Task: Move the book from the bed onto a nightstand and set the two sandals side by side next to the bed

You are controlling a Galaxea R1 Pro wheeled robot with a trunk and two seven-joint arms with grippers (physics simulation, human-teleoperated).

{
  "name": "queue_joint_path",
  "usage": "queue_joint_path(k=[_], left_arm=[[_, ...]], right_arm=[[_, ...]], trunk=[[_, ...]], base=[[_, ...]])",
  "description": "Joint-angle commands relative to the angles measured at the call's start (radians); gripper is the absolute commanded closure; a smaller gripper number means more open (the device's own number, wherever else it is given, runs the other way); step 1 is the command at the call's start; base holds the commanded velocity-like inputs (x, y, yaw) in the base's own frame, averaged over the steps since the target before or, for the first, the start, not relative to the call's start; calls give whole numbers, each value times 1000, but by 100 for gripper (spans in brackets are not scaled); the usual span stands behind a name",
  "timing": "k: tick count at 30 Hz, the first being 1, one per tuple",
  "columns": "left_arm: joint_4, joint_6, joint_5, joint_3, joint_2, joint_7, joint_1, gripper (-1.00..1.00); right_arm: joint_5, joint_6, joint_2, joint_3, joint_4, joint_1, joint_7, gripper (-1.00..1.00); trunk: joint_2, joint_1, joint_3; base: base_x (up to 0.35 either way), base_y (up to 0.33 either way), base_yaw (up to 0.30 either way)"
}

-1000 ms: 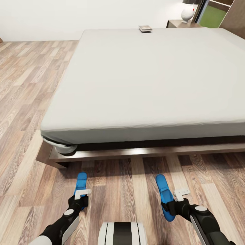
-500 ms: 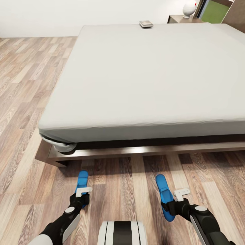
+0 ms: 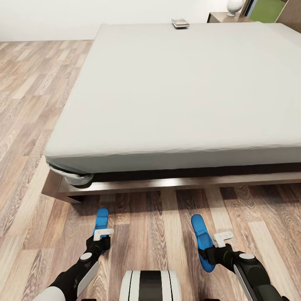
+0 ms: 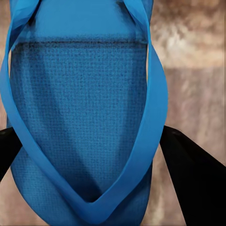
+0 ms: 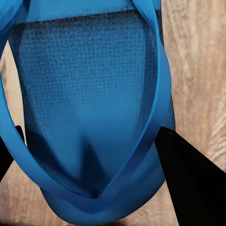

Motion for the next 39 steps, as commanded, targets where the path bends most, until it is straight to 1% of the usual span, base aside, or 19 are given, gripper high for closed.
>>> queue_joint_path(k=[1,4,14,18,25,28,36,39], left_arm=[[-1,-4,9,-8,1,7,-1,100],[-1,-5,9,-8,1,7,-3,100],[-6,-7,9,-8,1,13,-4,100],[-7,-7,9,-8,1,13,-4,100],[-9,-8,4,-8,5,13,-4,100],[-9,-9,4,-8,6,13,-4,100],[-22,-10,3,-9,6,13,-4,100],[-22,-10,3,-9,6,14,-4,100]], right_arm=[[8,4,0,-1,-1,0,7,100],[8,4,0,-1,-1,0,7,100],[8,4,0,-1,-1,0,7,100],[8,4,0,-1,-1,0,7,100],[8,4,0,-1,-1,0,7,100],[8,4,0,-1,-1,0,7,100],[8,4,0,-1,-1,0,7,100],[8,4,0,-1,-1,0,7,100]], trunk=[[0,0,-4],[-1,2,-16],[-1,2,-16],[-2,3,-32],[-2,3,-32],[-3,5,-43],[-3,5,-43],[-3,6,-55]], base=[[0,0,0],[0,0,0],[0,0,0],[0,0,0],[0,0,0],[0,0,0],[0,0,0],[0,0,0]])
